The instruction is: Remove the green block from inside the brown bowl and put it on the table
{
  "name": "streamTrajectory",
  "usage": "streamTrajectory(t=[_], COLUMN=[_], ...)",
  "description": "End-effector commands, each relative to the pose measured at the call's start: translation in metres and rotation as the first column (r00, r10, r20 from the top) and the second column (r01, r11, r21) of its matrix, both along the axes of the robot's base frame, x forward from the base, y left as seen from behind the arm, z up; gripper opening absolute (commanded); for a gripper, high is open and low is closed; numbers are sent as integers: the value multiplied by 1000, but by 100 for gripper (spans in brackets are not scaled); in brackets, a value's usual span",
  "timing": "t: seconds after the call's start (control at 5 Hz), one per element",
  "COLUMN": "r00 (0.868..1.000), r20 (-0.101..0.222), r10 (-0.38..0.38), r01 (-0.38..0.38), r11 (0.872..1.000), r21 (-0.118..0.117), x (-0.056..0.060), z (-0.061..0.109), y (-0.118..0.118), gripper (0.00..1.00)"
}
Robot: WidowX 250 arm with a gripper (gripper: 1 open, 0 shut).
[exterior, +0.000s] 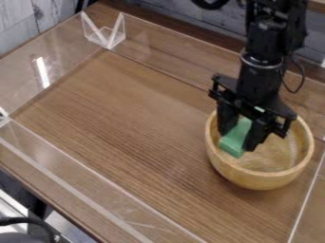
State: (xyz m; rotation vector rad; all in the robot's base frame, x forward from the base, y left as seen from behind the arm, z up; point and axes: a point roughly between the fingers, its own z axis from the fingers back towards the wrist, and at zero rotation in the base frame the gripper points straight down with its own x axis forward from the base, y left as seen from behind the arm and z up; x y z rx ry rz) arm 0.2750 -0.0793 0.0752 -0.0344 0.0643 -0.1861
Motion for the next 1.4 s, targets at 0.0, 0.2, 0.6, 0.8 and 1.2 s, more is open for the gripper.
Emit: streamTrajectory(t=[0.0,0.2,0.6,0.8,1.2], r00=[995,994,991,989,980], r20=[98,107,130,145,189], r10=[6,3,-20,-31,-62], r01=[-3,0,25,37,74], r11=[1000,1000,999,998,996], r21=[-22,-25,-37,-43,-58], x=[11,11,11,11,13], z=[29,31,32,31,29], y=[2,5,10,13,17], gripper=[0,0,0,0,0])
